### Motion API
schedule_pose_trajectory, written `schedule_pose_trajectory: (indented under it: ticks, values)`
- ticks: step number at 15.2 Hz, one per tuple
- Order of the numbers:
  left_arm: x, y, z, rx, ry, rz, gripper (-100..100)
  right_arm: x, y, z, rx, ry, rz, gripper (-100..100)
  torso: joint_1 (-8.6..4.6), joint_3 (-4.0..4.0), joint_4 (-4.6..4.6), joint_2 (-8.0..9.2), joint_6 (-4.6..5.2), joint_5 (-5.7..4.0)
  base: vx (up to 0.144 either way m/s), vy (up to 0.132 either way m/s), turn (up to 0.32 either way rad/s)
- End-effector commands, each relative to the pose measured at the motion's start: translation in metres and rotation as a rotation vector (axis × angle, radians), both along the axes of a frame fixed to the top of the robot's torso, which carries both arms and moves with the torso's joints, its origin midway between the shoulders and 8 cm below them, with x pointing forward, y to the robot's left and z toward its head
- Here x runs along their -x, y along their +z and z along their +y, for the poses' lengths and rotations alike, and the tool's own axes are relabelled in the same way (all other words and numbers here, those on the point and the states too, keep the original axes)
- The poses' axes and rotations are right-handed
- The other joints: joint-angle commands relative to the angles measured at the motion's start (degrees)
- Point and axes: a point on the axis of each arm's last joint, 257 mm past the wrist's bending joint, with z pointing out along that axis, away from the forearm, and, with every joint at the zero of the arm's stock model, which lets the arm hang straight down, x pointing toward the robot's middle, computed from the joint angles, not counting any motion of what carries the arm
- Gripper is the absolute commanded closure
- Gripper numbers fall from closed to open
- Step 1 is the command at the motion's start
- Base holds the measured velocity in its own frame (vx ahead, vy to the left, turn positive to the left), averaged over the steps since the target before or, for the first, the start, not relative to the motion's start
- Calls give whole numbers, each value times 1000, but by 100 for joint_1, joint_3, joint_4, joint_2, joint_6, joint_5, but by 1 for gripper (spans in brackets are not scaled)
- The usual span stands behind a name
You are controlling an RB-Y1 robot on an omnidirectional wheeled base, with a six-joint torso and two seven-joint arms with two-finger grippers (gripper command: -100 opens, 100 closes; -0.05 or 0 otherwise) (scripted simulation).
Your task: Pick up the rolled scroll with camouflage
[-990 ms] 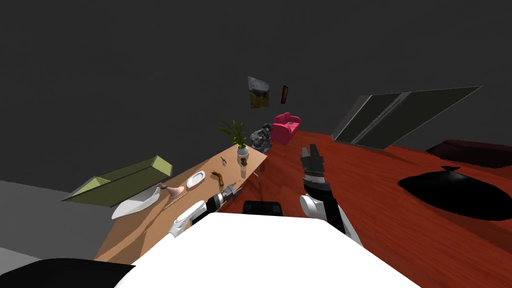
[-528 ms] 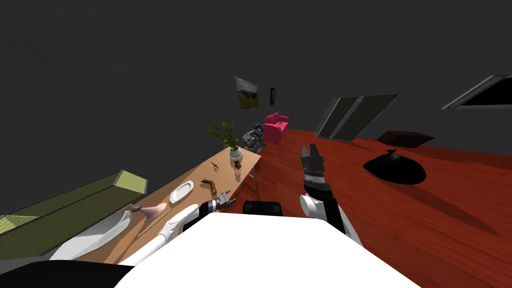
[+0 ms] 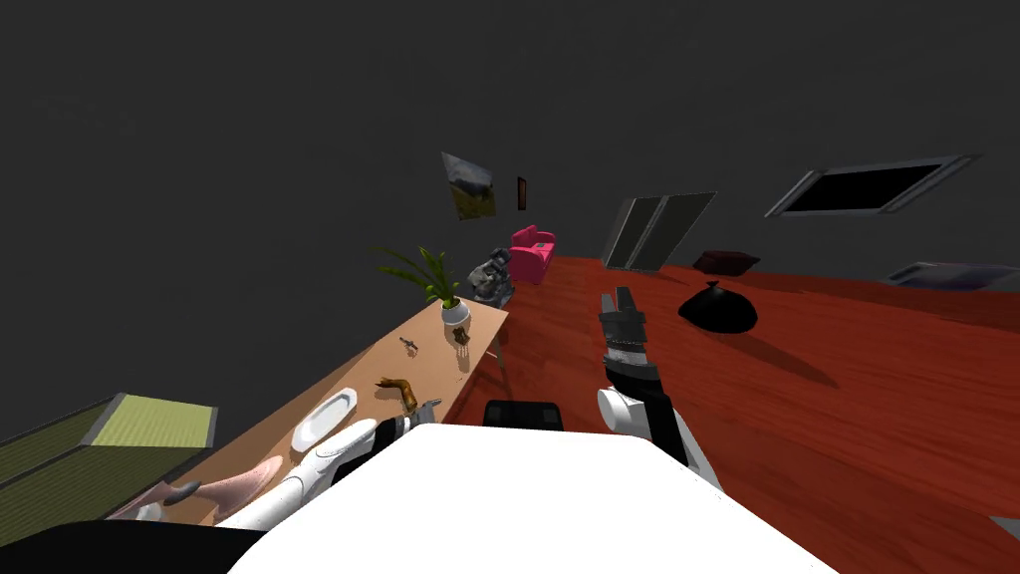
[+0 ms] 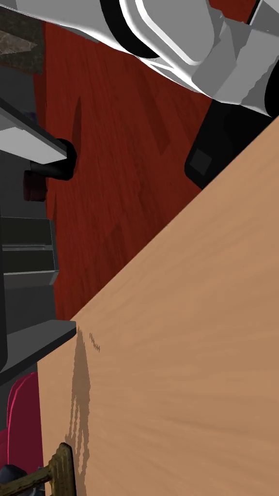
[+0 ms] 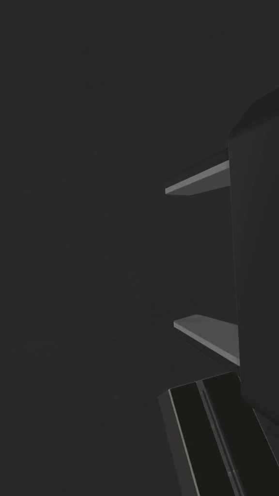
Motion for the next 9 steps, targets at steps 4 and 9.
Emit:
schedule_pose_trajectory:
  ticks: [4, 9]
  values:
    - [29, -13, 35, -96, -66, 51, -100, 0, 0, 0, 0, 0, 0, 0, -2, 0, 0, -1, 4, 0, 13, 11, -184]
    - [103, -26, 123, -319, -253, 189, -100, 0, 0, 0, 0, 0, 0, 0, 5, -3, -1, -5, 6, -1, 23, 22, -346]
